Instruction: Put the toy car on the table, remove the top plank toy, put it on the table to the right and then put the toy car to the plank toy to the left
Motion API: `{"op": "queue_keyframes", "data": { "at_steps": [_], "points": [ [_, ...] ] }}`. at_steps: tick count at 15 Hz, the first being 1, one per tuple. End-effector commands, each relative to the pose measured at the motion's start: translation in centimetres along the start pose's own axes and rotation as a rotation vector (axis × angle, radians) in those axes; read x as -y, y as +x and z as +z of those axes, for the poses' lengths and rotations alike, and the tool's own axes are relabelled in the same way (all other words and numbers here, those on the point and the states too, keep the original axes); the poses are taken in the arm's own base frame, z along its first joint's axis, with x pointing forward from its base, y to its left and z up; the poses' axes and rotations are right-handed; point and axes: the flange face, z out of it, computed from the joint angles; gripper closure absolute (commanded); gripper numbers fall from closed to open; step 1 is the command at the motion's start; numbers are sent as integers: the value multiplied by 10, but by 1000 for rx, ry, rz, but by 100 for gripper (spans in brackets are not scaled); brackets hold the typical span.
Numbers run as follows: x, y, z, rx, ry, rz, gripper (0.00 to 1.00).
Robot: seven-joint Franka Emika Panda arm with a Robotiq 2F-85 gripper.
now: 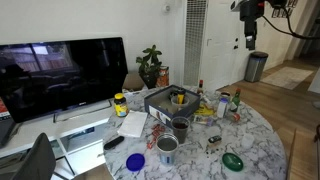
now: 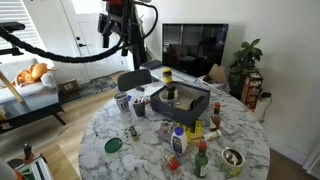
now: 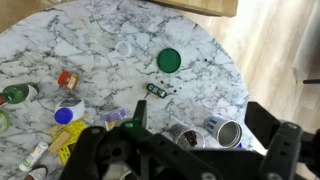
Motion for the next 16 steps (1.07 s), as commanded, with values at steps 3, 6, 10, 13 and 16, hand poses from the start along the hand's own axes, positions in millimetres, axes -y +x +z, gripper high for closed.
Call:
{"op": "queue_keyframes", "data": {
  "at_steps": [3,6,10,13,16],
  "points": [
    [0,0,-1,1,0,0,0],
    [2,22,21,75,13,-51,0],
    [38,75,95,214,-21,-203,0],
    [63,120,163,272,-40,-367,0],
    [70,122,175,278,-37,-379,0]
  ]
}}
